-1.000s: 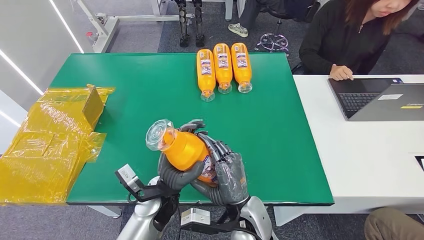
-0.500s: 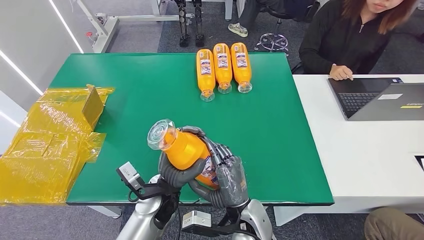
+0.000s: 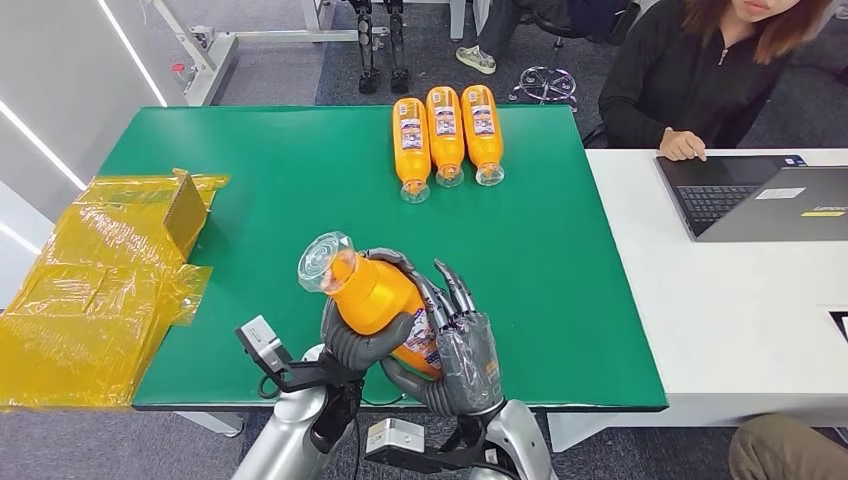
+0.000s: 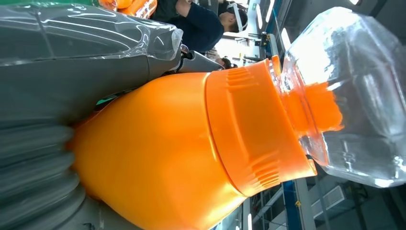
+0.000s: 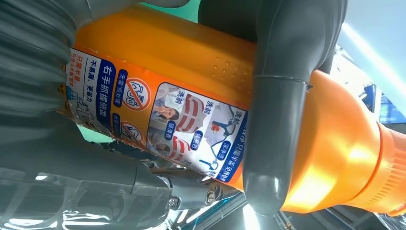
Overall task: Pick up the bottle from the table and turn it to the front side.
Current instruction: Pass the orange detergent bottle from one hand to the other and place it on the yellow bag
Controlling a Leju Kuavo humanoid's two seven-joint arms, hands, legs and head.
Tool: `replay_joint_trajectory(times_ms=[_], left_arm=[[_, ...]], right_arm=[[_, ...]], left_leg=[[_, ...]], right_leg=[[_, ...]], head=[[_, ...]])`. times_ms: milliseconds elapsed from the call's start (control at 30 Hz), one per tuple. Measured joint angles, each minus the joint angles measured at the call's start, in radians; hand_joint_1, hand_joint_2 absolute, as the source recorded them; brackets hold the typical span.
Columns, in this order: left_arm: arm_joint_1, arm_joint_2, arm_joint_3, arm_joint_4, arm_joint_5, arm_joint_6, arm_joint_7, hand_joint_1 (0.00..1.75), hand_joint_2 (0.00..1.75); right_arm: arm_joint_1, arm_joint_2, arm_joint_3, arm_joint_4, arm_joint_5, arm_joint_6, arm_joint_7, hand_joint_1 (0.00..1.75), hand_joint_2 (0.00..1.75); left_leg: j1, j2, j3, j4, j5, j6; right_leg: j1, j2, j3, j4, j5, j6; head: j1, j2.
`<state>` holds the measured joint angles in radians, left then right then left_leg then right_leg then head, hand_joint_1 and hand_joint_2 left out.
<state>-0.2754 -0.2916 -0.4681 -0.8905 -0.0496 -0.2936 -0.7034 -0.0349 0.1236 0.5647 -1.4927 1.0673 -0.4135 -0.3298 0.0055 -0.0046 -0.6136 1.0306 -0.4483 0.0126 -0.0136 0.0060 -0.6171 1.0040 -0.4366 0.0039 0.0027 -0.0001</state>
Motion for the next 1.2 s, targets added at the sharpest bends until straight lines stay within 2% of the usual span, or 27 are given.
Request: replay_joint_trajectory(times_ms=[233, 367, 733, 1000, 1100, 1200], left_arm=[[-0.01, -0.005, 0.0, 0.015, 0.0, 0.008, 0.0, 1.47, 1.75], [-0.024, -0.006, 0.003, 0.031, -0.003, 0.025, 0.0, 1.54, 1.75], [-0.066, -0.014, 0.049, 0.086, 0.001, 0.049, 0.0, 1.53, 1.75], [-0.067, -0.012, 0.095, 0.097, -0.012, 0.054, 0.0, 1.51, 1.75], [-0.064, -0.008, 0.114, 0.097, -0.02, 0.063, 0.0, 1.52, 1.75], [-0.059, -0.003, 0.129, 0.096, -0.045, 0.105, 0.0, 1.55, 1.75]], right_arm=[[0.007, 0.003, -0.009, -0.019, 0.018, 0.015, 0.011, 0.0, 1.75], [0.01, 0.009, -0.021, -0.028, 0.03, 0.028, 0.015, 0.0, 1.75], [0.01, 0.016, -0.031, -0.037, 0.033, 0.038, 0.013, 0.0, 1.75], [0.009, 0.016, -0.031, -0.012, -0.056, 0.044, -0.045, 0.0, 1.75], [0.008, 0.016, -0.032, 0.011, -0.099, 0.006, -0.094, 0.0, 1.75], [0.011, 0.015, -0.033, 0.013, -0.118, -0.013, -0.106, 0.0, 1.75]], left_leg=[[0.0, 0.0, 0.0, 0.0, 0.0, 0.0], [0.0, 0.0, 0.0, 0.0, 0.0, 0.0], [0.0, 0.0, 0.0, 0.0, 0.0, 0.0], [0.0, -0.001, 0.0, 0.0, 0.0, 0.0], [0.0, -0.001, 0.0, 0.0, 0.0, 0.0], [0.0, 0.0, 0.0, 0.0, 0.0, 0.0]], right_leg=[[0.0, 0.0, 0.0, 0.0, 0.0, 0.0], [0.0, 0.0, 0.0, 0.0, 0.0, 0.0], [0.0, 0.0, 0.0, 0.0, 0.0, 0.0], [0.0, 0.0, 0.0, 0.0, 0.0, 0.0], [0.0, 0.0, 0.0, 0.0, 0.0, 0.0], [0.0, 0.0, 0.0, 0.0, 0.0, 0.0]], head=[[0.0, 0.0], [0.0, 0.0], [0.0, 0.0], [0.0, 0.0], [0.0, 0.0], [0.0, 0.0]])
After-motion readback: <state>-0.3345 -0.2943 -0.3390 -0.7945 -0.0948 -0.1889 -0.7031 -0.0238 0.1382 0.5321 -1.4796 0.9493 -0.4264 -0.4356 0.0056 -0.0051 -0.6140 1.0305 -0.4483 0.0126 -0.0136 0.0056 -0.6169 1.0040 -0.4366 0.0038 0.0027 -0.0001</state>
